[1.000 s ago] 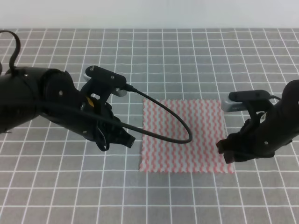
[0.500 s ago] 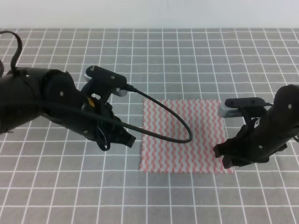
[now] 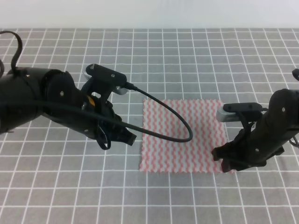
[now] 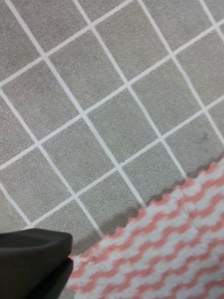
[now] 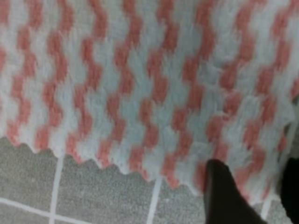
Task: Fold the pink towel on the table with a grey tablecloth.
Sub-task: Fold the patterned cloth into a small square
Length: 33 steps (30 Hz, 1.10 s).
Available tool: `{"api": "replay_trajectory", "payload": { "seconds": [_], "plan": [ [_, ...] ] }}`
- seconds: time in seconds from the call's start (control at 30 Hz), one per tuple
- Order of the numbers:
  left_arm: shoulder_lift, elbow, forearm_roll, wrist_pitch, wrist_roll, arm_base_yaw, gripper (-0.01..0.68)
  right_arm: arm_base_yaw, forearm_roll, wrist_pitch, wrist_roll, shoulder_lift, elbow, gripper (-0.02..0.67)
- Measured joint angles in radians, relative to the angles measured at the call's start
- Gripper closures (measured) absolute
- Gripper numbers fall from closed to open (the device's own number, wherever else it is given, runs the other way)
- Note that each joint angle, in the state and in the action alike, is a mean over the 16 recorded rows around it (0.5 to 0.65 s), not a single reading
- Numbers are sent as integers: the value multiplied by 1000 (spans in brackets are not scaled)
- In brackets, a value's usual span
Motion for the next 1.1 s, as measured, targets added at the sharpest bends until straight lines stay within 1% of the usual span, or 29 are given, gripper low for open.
{"api": "replay_trajectory", "payload": {
  "seconds": [0.43,0.57,0.83,0.97,1.1],
  "plan": [
    [-3,0,-1,-8,0,0,675,0,2,-12,0,1,-1,579],
    [-6,0,3,-9,1,0,675,0,2,-12,0,-7,-7,617],
    [-7,0,41,-11,8,0,675,0,2,2,0,-25,-34,657],
    [-7,0,67,-6,41,0,674,0,2,14,0,-34,-53,663],
    [-6,0,86,7,95,-2,653,0,2,27,0,-39,-74,664]
  ]
}}
